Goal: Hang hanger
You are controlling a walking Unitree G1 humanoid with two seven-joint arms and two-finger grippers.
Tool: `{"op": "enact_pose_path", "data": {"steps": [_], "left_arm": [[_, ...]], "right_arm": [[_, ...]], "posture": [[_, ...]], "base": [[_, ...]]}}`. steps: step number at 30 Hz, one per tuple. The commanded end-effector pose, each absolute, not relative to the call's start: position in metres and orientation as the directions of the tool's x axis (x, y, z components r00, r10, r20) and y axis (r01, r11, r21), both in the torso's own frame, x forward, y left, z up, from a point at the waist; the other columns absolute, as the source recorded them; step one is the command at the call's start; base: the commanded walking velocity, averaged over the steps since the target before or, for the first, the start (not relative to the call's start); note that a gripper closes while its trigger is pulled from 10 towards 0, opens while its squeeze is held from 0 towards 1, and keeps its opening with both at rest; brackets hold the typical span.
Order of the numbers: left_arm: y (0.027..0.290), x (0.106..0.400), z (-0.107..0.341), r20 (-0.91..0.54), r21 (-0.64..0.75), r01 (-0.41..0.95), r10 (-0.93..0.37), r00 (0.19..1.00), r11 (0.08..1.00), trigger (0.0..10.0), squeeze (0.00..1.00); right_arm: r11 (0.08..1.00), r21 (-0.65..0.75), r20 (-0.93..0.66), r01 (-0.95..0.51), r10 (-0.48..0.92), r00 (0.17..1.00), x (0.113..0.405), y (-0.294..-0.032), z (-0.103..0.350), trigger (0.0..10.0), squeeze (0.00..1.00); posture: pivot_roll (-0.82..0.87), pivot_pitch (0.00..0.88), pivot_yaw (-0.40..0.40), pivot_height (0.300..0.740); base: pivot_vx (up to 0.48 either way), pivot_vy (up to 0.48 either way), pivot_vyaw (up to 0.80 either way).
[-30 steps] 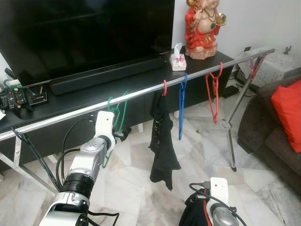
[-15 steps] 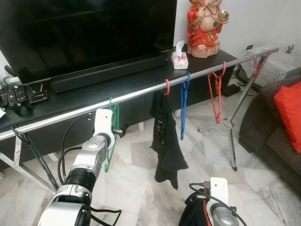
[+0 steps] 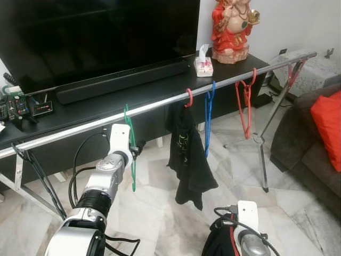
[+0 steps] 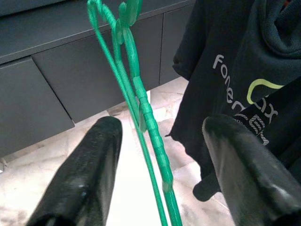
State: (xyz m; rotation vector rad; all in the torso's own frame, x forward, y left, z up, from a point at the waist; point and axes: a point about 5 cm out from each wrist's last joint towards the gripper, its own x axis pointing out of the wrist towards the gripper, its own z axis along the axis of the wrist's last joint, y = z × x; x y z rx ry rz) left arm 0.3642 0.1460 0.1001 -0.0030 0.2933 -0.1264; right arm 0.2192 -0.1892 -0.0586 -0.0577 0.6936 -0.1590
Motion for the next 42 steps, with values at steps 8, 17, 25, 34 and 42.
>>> {"op": "enact_pose_path", "data": {"steps": [8,17,25,34,42], "left_arm": [[0.1472,0.3672,0.1053,-0.275,0.000,0.120,-0.116,0.955,0.993,0.0,0.00],[0.1466,0.3680,0.1051,-0.271,-0.001,0.120,-0.116,0.956,0.993,0.0,0.00],[0.1425,0.3673,0.0995,-0.274,0.018,0.101,-0.092,0.957,0.995,0.0,0.00],[0.1450,0.3682,0.0997,-0.260,0.028,0.086,-0.075,0.963,0.996,0.0,0.00],[0.1461,0.3684,0.1041,-0.218,0.022,0.068,-0.061,0.974,0.997,0.0,0.00]], "right_arm": [[0.987,-0.105,-0.616,0.124,-0.162,0.771,0.2230,-0.1884,-0.0559,10.0,0.00],[0.987,-0.105,-0.615,0.124,-0.163,0.772,0.2232,-0.1884,-0.0557,10.0,0.00],[0.987,-0.104,-0.605,0.124,-0.162,0.779,0.2270,-0.1877,-0.0533,10.0,0.00],[0.987,-0.103,-0.602,0.120,-0.158,0.782,0.2283,-0.1866,-0.0526,10.0,0.00],[0.988,-0.102,-0.602,0.117,-0.155,0.783,0.2288,-0.1860,-0.0524,10.0,0.00]], "posture": [[-0.11,0.000,0.032,0.740],[-0.11,0.000,0.032,0.740],[-0.11,0.000,0.028,0.740],[-0.11,0.000,0.026,0.740],[-0.11,0.000,0.023,0.740]], "base": [[0.000,0.000,0.00],[0.000,0.000,0.00],[0.000,0.000,0.00],[0.000,0.000,0.00],[0.000,0.000,0.00]]}}
